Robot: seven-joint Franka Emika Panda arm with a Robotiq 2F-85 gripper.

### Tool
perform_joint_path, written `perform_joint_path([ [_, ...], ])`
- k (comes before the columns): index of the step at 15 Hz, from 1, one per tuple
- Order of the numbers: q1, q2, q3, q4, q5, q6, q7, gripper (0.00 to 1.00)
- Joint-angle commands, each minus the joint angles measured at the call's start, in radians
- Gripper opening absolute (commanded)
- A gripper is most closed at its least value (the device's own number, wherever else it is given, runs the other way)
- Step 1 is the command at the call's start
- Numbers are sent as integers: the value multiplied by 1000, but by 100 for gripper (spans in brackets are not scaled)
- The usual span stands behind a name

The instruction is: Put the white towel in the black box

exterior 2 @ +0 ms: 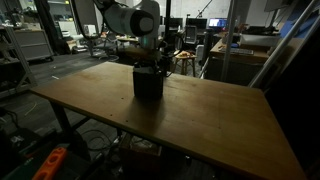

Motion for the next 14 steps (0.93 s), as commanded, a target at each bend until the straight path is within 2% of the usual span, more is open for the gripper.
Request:
perform_joint_path([
  [1,-12,18,13,-2,10,-17,-13,4],
  [14,-19,-87,2,-21,5,-13,-14,5],
])
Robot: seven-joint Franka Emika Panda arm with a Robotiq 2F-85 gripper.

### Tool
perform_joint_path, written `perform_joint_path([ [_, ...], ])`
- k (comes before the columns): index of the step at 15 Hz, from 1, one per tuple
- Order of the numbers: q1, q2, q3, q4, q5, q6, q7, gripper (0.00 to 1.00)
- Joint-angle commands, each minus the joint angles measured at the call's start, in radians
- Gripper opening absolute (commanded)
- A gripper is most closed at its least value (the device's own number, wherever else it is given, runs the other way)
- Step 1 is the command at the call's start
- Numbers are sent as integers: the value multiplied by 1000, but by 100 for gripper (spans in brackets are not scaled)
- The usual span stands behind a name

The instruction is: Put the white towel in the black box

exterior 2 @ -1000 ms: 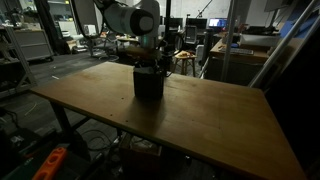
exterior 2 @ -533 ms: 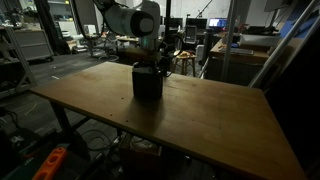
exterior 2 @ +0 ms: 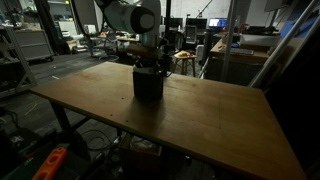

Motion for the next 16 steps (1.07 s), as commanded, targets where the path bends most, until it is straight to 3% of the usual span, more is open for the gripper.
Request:
perform_joint_path([
  [1,-9,-74,1,-19,-1,-1,-14,5],
  [16,1,-254,-21,-142,12,25,-46,5],
])
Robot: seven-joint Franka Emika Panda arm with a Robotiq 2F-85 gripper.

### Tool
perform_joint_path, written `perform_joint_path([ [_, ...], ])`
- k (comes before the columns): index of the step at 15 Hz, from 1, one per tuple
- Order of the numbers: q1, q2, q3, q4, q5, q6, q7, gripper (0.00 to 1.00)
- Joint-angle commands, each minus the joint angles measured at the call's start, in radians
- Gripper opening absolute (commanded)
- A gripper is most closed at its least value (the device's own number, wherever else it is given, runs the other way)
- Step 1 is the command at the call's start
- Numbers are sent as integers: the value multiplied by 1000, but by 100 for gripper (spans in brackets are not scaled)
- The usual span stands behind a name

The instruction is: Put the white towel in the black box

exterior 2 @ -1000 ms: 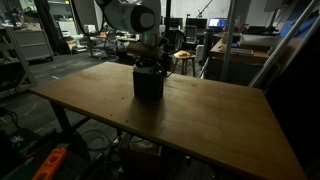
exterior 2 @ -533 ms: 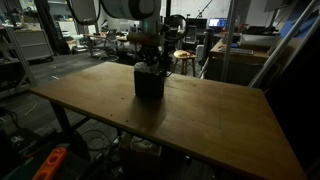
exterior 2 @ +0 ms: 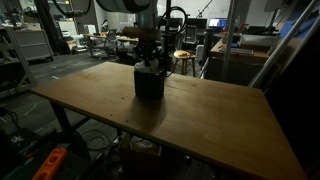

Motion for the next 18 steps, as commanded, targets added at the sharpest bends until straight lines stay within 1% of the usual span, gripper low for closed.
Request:
perform_joint_path([
  [1,5,-67,-12,-58,14,25,-30,6],
  [4,7,-91,-17,-56,19,32,-33,4],
  [9,10,-138,-30,-70,5,42,-43,6],
  [12,9,-156,-43,-97,-1,42,-40,5],
  [13,9,-161,-47,-108,-2,41,-39,8],
  [14,9,-164,-51,-119,-4,42,-36,31],
  [16,9,-168,-58,-137,-3,46,-39,35],
  [17,9,-170,-61,-146,0,48,-43,42],
  [18,9,-170,-63,-152,-1,53,-44,51],
])
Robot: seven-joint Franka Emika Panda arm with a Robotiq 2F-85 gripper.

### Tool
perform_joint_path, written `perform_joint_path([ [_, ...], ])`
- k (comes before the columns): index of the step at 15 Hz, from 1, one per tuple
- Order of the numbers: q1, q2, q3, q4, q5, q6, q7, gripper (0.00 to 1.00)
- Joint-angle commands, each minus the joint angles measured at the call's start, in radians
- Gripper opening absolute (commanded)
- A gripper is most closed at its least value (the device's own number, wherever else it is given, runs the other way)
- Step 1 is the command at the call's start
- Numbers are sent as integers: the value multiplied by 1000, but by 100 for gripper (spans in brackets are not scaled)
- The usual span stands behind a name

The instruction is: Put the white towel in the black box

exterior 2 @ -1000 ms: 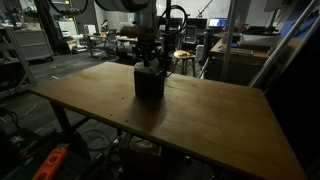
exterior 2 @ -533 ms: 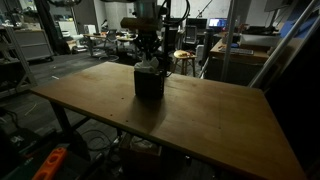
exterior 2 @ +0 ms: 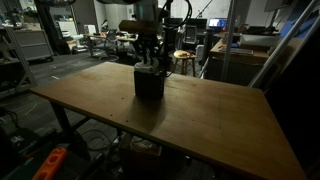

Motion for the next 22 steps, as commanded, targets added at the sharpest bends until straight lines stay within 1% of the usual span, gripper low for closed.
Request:
perform_joint_path([
  [1,9,-39,-17,-51,2,35,-23,59],
  [5,11,-37,-18,-63,21,47,-39,92],
  [6,11,-37,-18,-64,25,49,-42,99],
  [22,24,2,-12,-44,135,66,-112,100],
])
